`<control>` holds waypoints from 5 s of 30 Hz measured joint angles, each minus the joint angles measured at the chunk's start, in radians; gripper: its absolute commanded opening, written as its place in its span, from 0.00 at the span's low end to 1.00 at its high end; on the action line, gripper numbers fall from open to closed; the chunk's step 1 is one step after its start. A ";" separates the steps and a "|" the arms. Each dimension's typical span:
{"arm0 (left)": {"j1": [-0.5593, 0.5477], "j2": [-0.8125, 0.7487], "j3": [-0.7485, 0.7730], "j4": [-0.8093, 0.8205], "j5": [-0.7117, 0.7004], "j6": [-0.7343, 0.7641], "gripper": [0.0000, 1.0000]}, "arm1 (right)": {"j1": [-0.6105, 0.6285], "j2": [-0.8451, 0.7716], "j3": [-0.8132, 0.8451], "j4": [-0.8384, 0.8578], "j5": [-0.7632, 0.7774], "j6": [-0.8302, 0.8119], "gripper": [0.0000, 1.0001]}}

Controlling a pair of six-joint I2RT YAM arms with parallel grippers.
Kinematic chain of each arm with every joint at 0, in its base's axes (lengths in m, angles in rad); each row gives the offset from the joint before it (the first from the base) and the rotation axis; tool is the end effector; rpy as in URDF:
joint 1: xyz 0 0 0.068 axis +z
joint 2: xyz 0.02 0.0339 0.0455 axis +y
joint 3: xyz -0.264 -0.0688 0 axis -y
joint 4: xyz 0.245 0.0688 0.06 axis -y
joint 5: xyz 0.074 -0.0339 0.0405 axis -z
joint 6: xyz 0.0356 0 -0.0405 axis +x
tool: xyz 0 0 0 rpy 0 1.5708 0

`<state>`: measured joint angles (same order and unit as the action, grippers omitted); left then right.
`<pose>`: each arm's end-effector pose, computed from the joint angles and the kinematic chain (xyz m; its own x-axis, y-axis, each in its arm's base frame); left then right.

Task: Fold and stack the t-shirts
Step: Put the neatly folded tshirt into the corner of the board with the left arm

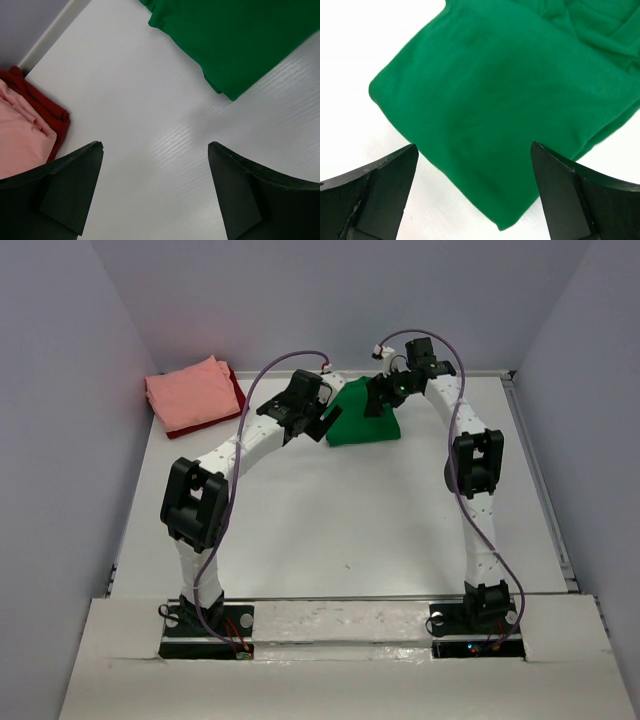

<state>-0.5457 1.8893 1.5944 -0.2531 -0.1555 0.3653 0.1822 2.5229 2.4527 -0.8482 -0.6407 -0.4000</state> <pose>0.3856 -0.2277 0.2935 -0.2731 0.5787 -0.7684 0.5325 0.7562 0.3803 0.5330 0.1198 0.2278 -0.5242 -0.4140 -0.7441 -0.7668 0.6095 0.2011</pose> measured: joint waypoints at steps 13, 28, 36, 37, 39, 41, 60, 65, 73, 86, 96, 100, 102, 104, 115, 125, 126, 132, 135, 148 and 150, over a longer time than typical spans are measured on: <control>0.000 0.000 0.023 -0.001 0.009 0.000 0.99 | 0.068 -0.008 -0.083 0.185 0.147 -0.005 1.00; 0.000 0.000 0.055 -0.006 -0.001 0.001 0.99 | 0.077 0.015 -0.189 0.210 0.222 -0.061 1.00; 0.000 -0.003 0.055 -0.006 -0.011 0.012 0.99 | 0.077 0.007 -0.194 0.187 0.223 -0.076 1.00; 0.000 -0.004 0.055 -0.006 -0.012 0.014 0.99 | 0.077 -0.003 -0.210 0.187 0.223 -0.077 1.00; 0.000 -0.007 0.055 -0.006 -0.013 0.016 0.99 | 0.077 -0.034 -0.260 0.182 0.222 -0.080 1.00; 0.000 -0.010 0.055 -0.006 -0.014 0.017 0.99 | 0.077 -0.068 -0.311 0.173 0.222 -0.083 1.00; -0.028 -0.015 0.097 -0.021 -0.029 0.020 0.99 | 0.077 -0.275 -0.610 0.071 0.187 -0.132 1.00; -0.037 -0.014 0.112 -0.025 -0.033 0.023 0.99 | 0.077 -0.278 -0.603 0.035 0.181 -0.140 1.00; -0.045 0.001 0.158 -0.029 -0.055 0.027 0.99 | 0.077 -0.277 -0.382 -0.097 0.169 -0.142 1.00; -0.048 0.023 0.174 -0.045 -0.060 0.029 0.99 | 0.077 -0.392 -0.343 -0.106 0.258 -0.169 1.00; -0.042 0.023 0.114 -0.051 -0.005 0.016 0.99 | 0.077 -0.521 -0.549 -0.170 0.194 -0.196 0.99; -0.027 0.023 0.079 -0.058 -0.001 0.013 0.99 | 0.081 -0.535 -0.528 -0.252 0.081 -0.222 0.99; -0.001 0.025 0.075 -0.080 -0.010 0.004 0.99 | 0.089 -0.536 -0.528 -0.267 0.049 -0.229 1.00; 0.030 0.026 0.076 -0.107 -0.028 -0.009 0.99 | 0.103 -0.539 -0.549 -0.257 0.025 -0.233 1.00; 0.251 -0.108 -0.102 -0.087 0.056 -0.085 0.99 | 0.232 -0.508 -0.786 -0.065 0.090 -0.222 1.00; 0.266 -0.183 -0.166 -0.026 0.140 -0.106 0.99 | 0.290 -0.465 -0.778 0.102 0.354 -0.206 0.90; 0.266 -0.183 -0.173 -0.028 0.146 -0.106 0.99 | 0.295 -0.465 -0.775 0.110 0.378 -0.207 0.89; 0.266 -0.183 -0.175 -0.024 0.164 -0.110 0.99 | 0.335 -0.465 -0.716 0.110 0.449 -0.208 0.82; 0.266 -0.183 -0.174 -0.024 0.173 -0.113 0.99 | 0.350 -0.465 -0.661 0.072 0.427 -0.196 0.78; 0.266 -0.165 -0.158 -0.029 0.199 -0.120 0.99 | 0.375 -0.486 -0.731 0.006 0.341 -0.166 0.75; 0.266 -0.165 -0.151 -0.028 0.200 -0.120 0.99 | 0.383 -0.486 -0.748 -0.002 0.336 -0.164 0.75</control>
<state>-0.2798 1.7241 1.4437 -0.2810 0.0448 0.2455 0.5652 2.0369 1.7050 -0.8497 -0.3042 -0.5636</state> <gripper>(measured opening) 0.989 0.756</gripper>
